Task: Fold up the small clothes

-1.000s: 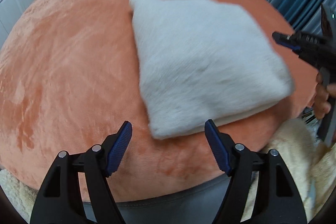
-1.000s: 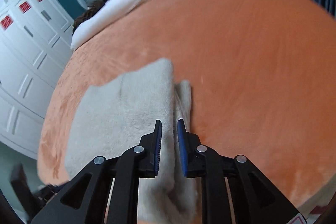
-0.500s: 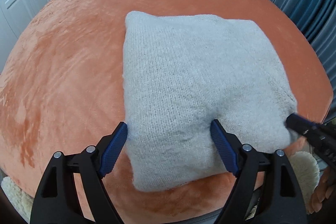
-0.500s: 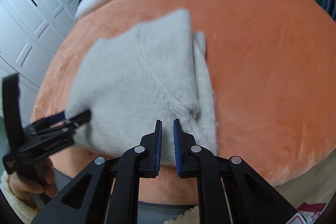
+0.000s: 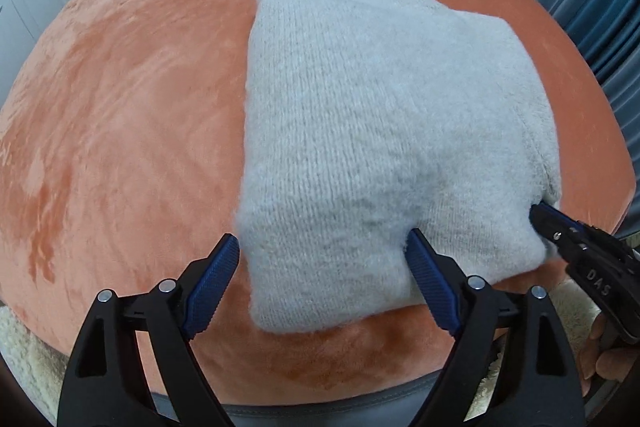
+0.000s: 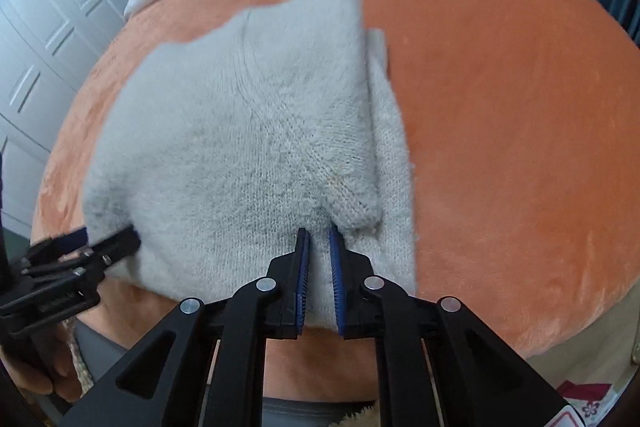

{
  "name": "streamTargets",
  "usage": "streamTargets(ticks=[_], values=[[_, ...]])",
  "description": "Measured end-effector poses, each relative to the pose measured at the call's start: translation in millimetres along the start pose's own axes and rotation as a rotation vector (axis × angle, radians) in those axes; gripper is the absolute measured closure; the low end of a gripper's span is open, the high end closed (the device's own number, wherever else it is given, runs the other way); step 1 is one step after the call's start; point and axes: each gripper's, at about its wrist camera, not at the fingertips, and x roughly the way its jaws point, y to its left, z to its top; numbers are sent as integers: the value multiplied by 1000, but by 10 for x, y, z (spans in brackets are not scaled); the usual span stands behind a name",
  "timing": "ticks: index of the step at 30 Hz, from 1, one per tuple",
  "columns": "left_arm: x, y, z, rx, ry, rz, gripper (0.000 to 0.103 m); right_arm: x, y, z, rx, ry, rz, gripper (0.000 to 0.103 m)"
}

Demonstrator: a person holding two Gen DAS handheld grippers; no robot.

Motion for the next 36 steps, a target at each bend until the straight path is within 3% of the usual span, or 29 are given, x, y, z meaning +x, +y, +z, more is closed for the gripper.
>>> streamTargets(ticks=[3,5,6,10,15,23,28,30,31,32,33,34,36], values=[[-223,-21,-3,6,-35,-39,21,-302,-35,36,44,-66,56,76],[-356,-29,33,-4,-72,-65,12,-448,-159,53,101,-114,113,43],[-376,-32,62,-8,-79,-68,12,-470,-211,68,123,-131,103,38],[-270,-28,215,-27,-43,-73,11,-313,-346,159,172,-95,50,34],[-3,71,378,-79,9,-84,11,72,-402,222,210,-8,98,32],[297,60,540,-85,49,-124,5,405,-423,331,269,-10,211,21],[528,219,573,-176,107,-278,5,525,-384,453,275,-16,254,19],[579,312,569,-217,115,-346,5,570,-347,517,275,-19,277,29],[564,341,559,-227,108,-375,8,590,-338,553,278,-11,299,40],[518,359,550,-230,99,-394,12,574,-347,589,283,-12,305,54],[467,371,546,-228,90,-411,21,526,-348,621,281,-19,310,60],[390,371,543,-218,77,-427,32,480,-348,639,279,-23,316,65],[230,362,539,-198,55,-458,40,306,-353,639,286,-49,345,69]])
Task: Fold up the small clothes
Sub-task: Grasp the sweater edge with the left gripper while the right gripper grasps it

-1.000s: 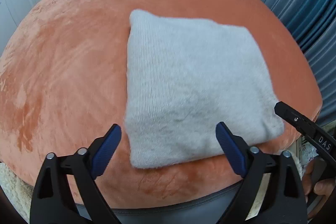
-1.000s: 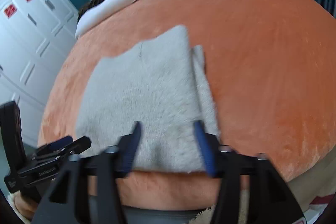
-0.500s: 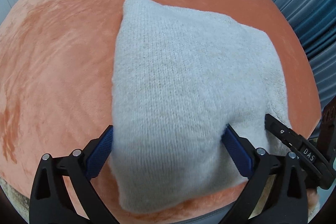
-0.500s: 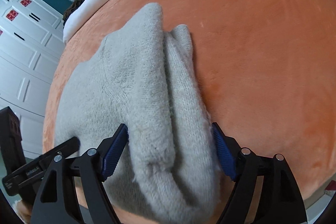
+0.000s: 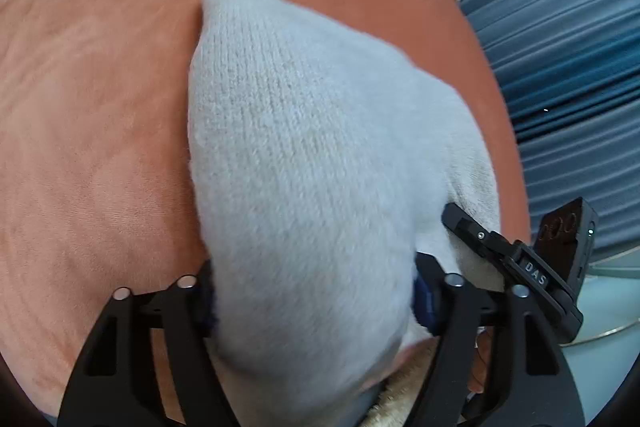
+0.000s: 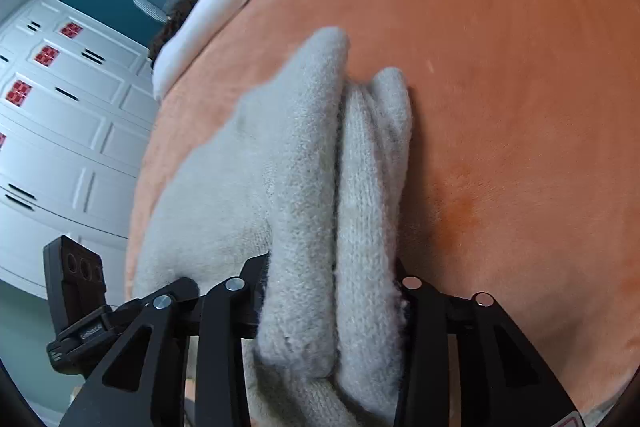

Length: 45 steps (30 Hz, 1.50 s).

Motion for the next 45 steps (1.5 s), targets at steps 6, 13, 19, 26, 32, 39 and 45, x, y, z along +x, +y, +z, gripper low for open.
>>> streamTargets(ticks=[6,13,19,26,32,39,45], values=[[-295,-384,-309,80,18,-102,44,-661,121,-273,-8,-78,-10,70],[-293,-810,-798,147,115,-177,44,-1468,12,-852,66,-156,-54,69],[-763,-1099,-761,220,61,-290,44,-2193,446,-944,-41,-286,-57,69],[-2070,-1303,-430,393,-224,-334,44,-2699,1418,-784,-229,-484,80,69],[-3047,-1201,-209,478,-439,-287,44,-2836,2215,-673,-369,-579,221,69],[-3437,-1035,-159,501,-552,-243,43,-2784,2579,-589,-434,-576,271,69],[-2791,-760,-189,426,-506,-202,43,-2210,2149,-454,-384,-452,199,69]])
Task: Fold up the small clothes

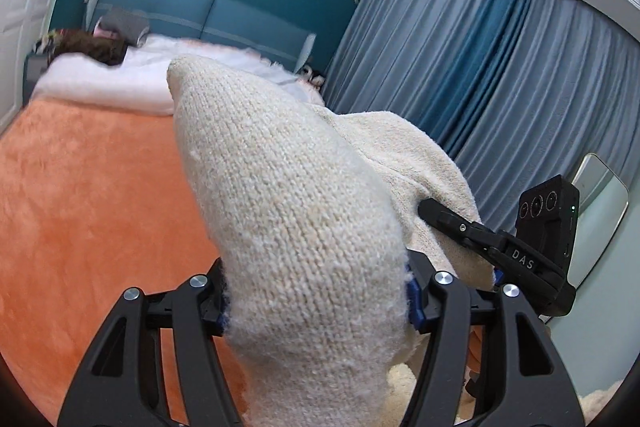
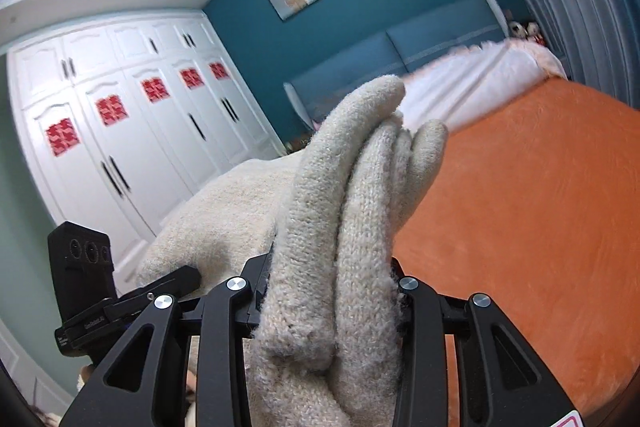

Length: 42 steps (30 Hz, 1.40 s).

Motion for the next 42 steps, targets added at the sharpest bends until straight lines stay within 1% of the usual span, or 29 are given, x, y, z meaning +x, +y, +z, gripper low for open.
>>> streamTargets(ticks=[3,4,7,8,10,11,12,13,15,17,18,19,21,22,23,24,25,27,29,30,31,33,34,35,37,38,40,41,42], values=[[500,330,-465,-108,104,26,43,309,-531,-358,79,118,-57,68],[721,460,-705,-155,153,39,43,413,-714,-512,105,165,-80,68],[1180,716,-1279,-249,262,85,43,712,-1266,-1082,197,313,-165,68],[1322,798,-1476,-278,305,106,43,810,-1463,-1310,231,376,-216,68],[1512,928,-1835,-338,399,150,42,906,-1672,-1621,270,468,-277,66],[1528,965,-1933,-351,416,163,39,896,-1738,-1757,270,502,-322,63],[1488,951,-1983,-341,414,163,38,838,-1763,-1832,277,506,-327,61],[1415,909,-2003,-314,410,164,35,773,-1766,-1849,283,493,-324,57],[1273,858,-1968,-276,404,186,31,561,-1707,-1783,257,424,-382,54],[1118,875,-1906,-265,372,199,26,420,-1597,-1657,209,354,-421,47],[1047,876,-1882,-271,351,203,24,412,-1552,-1611,189,341,-412,45],[1001,898,-1841,-286,336,213,23,452,-1532,-1568,177,355,-393,44],[970,922,-1843,-325,339,207,23,664,-1530,-1593,145,429,-376,44],[964,941,-1838,-342,339,209,23,780,-1534,-1642,128,464,-382,55],[920,943,-1849,-345,337,215,23,870,-1545,-1668,122,494,-387,87],[895,925,-1846,-338,336,218,23,891,-1539,-1677,127,504,-380,89],[869,900,-1824,-325,335,224,23,854,-1499,-1614,141,479,-352,91],[814,828,-1800,-299,331,236,23,630,-1341,-1380,135,362,-272,94],[807,828,-1787,-294,323,237,23,468,-1273,-1248,117,300,-257,94],[809,833,-1791,-299,323,237,23,447,-1315,-1252,114,302,-267,94],[827,851,-1805,-306,328,242,23,501,-1428,-1337,121,342,-301,94],[888,853,-1823,-320,347,253,23,707,-1699,-1646,144,490,-375,94],[907,854,-1852,-326,358,254,23,780,-1813,-1804,170,542,-397,93],[914,844,-1851,-326,365,256,23,741,-1843,-1857,198,529,-385,93],[905,794,-1841,-305,364,255,23,604,-1752,-1749,215,464,-361,91],[903,777,-1838,-296,362,258,23,553,-1699,-1688,213,437,-354,88],[923,753,-1829,-291,363,255,23,500,-1607,-1594,185,397,-359,86],[950,742,-1840,-296,370,259,23,511,-1606,-1598,163,404,-364,86],[975,747,-1845,-302,378,263,23,582,-1632,-1646,148,439,-380,86]])
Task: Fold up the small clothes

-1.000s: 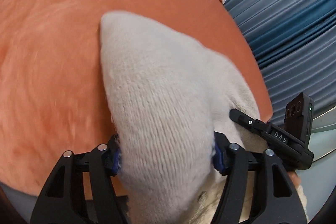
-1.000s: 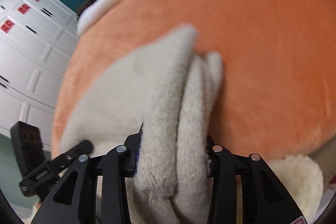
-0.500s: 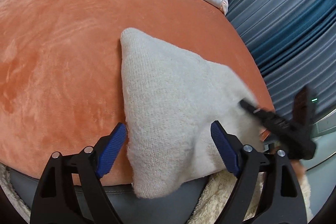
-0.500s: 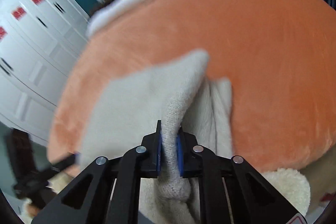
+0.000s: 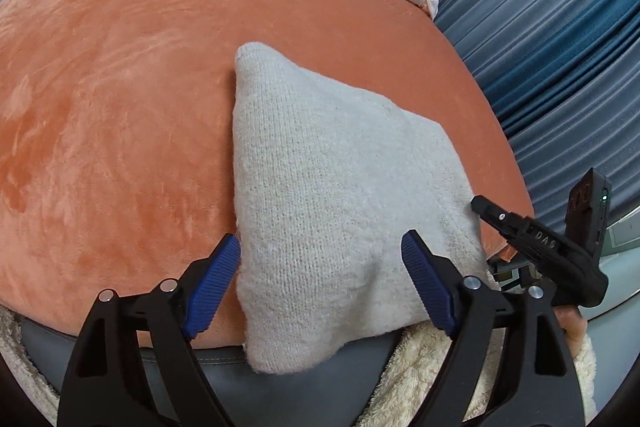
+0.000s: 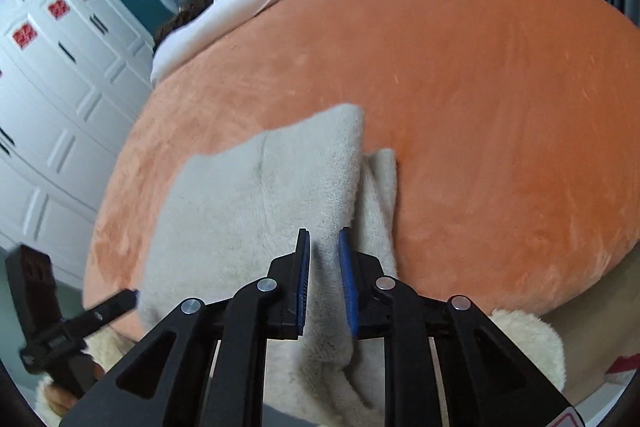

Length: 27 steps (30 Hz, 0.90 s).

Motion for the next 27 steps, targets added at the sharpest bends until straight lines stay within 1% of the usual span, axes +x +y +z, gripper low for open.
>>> streamTargets(ticks=[1,2,3,4,5,6,7,8,9,10,13,15,16,17,18,19,20,21,22,23,25,26,27], values=[[26,-6,0,-8,8,-2,23,118,-75,-23,1,46,-31,89],[37,-21,-4,-10,11,-4,23,229,-159,-64,24,89,-50,90],[42,-47,-8,-3,15,6,23,222,-199,-59,44,87,-33,90],[44,-41,-12,11,18,14,23,138,-216,-61,64,60,-9,89],[40,-53,-13,25,18,22,23,58,-212,-59,74,33,1,87],[38,-59,-10,36,14,33,22,-19,-214,-54,82,5,5,83],[45,-57,-7,39,12,39,21,-53,-213,-45,87,-11,4,67],[68,-47,2,35,14,39,19,-45,-190,-32,84,-14,3,49],[115,-25,20,21,21,44,17,-14,-192,-26,81,-9,-7,44],[160,-8,38,8,30,40,14,59,-206,-28,83,12,-21,43],[347,56,100,-32,82,28,13,274,-266,-33,120,77,-7,43],[456,101,127,-55,97,10,11,409,-302,-47,144,98,16,40],[527,129,138,-72,110,6,9,406,-336,-71,157,104,26,37],[592,153,143,-90,126,1,8,431,-350,-79,168,116,47,36],[651,173,145,-112,143,-5,8,464,-379,-83,190,123,77,36],[704,181,146,-134,155,-28,9,471,-431,-98,210,132,100,38],[732,163,150,-141,158,-39,13,487,-469,-96,235,139,133,49],[742,125,156,-130,158,-27,16,488,-487,-91,257,141,176,56],[721,49,177,-98,150,-20,27,454,-493,-76,263,135,189,67],[683,-7,195,-74,143,-23,39,410,-465,-57,257,127,191,72],[544,-118,248,-42,124,-52,48,274,-356,-10,234,88,201,74],[453,-159,282,-35,107,-77,51,142,-283,29,217,57,223,75],[335,-214,334,-28,88,-110,52,12,-213,69,198,29,239,75]])
